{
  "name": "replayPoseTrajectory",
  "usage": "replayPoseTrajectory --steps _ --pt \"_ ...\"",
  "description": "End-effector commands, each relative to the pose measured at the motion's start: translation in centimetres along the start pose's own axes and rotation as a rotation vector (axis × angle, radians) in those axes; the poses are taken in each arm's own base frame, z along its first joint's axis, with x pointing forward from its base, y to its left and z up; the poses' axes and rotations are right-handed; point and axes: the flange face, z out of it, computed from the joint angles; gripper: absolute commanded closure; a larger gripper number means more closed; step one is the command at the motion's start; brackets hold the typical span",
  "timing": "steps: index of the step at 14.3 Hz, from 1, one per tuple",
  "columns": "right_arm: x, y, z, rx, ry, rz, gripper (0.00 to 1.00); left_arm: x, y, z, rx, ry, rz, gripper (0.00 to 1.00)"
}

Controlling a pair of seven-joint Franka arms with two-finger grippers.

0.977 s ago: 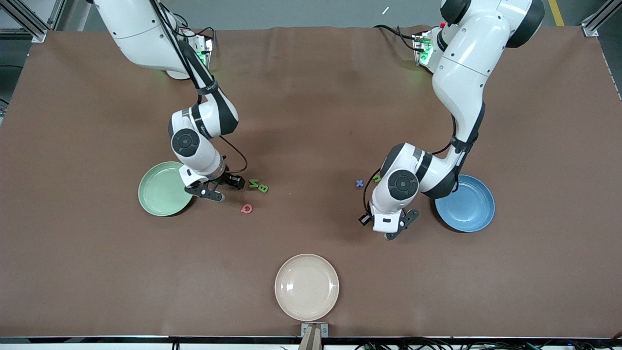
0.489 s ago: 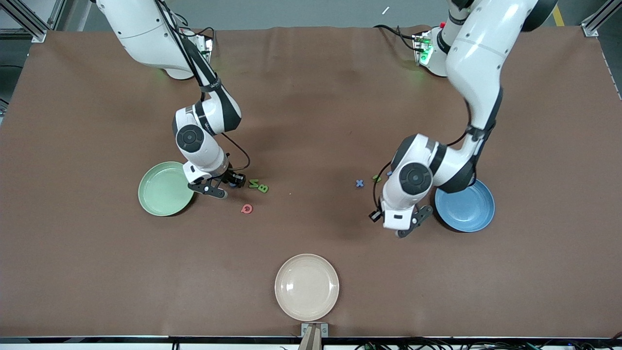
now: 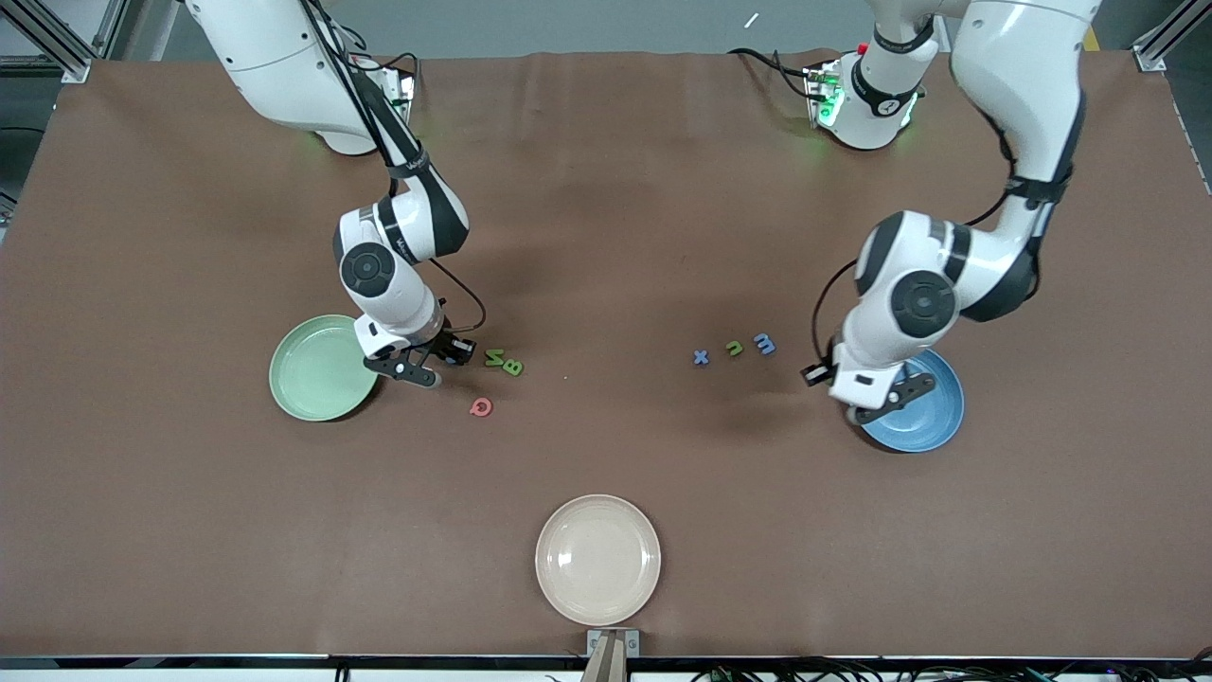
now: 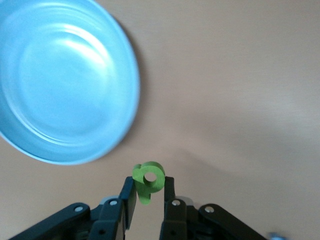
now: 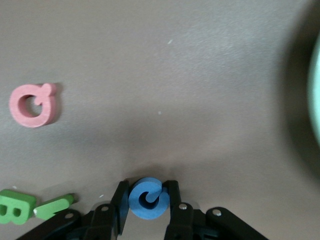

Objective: Sort upper and lower case letters into plates
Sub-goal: 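Drop the p in the blue plate while the right gripper drops c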

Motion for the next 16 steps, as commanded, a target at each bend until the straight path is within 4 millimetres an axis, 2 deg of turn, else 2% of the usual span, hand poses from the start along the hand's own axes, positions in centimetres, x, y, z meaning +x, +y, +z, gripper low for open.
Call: replayPoseTrajectory --steps 1,2,4,6,8,11,16 --pt "3.0 1.7 -4.7 -0.026 -0.071 -0.024 1.00 1.0 -4.3 0.9 0.022 0.018 0.097 0.83" --pt "4.3 3.1 -6.2 -0.035 -0.100 -0.044 1.00 1.7 -6.0 1.5 0.031 0.025 0.126 0.83" --pt "6.6 6.9 -8.4 -0.025 -0.109 -0.119 1.00 2.2 -7.8 2.5 0.033 0.034 0.181 0.83" --pt "8.5 11.5 -8.8 -0.020 -0.108 -0.173 1.00 2.9 -9.6 3.4 0.028 0.048 0.210 0.83" --pt "8.9 14.3 -8.0 -0.035 -0.116 -0.202 0.99 3.5 -10.9 4.1 0.031 0.057 0.225 0.83" --pt "8.0 15.5 -5.9 -0.051 -0.150 -0.201 0.99 4.7 -12.7 5.1 0.026 0.066 0.270 0.83" --pt "7.3 17.9 -3.8 -0.061 -0.137 -0.180 0.99 5.9 -14.9 7.0 0.037 0.070 0.323 0.83"
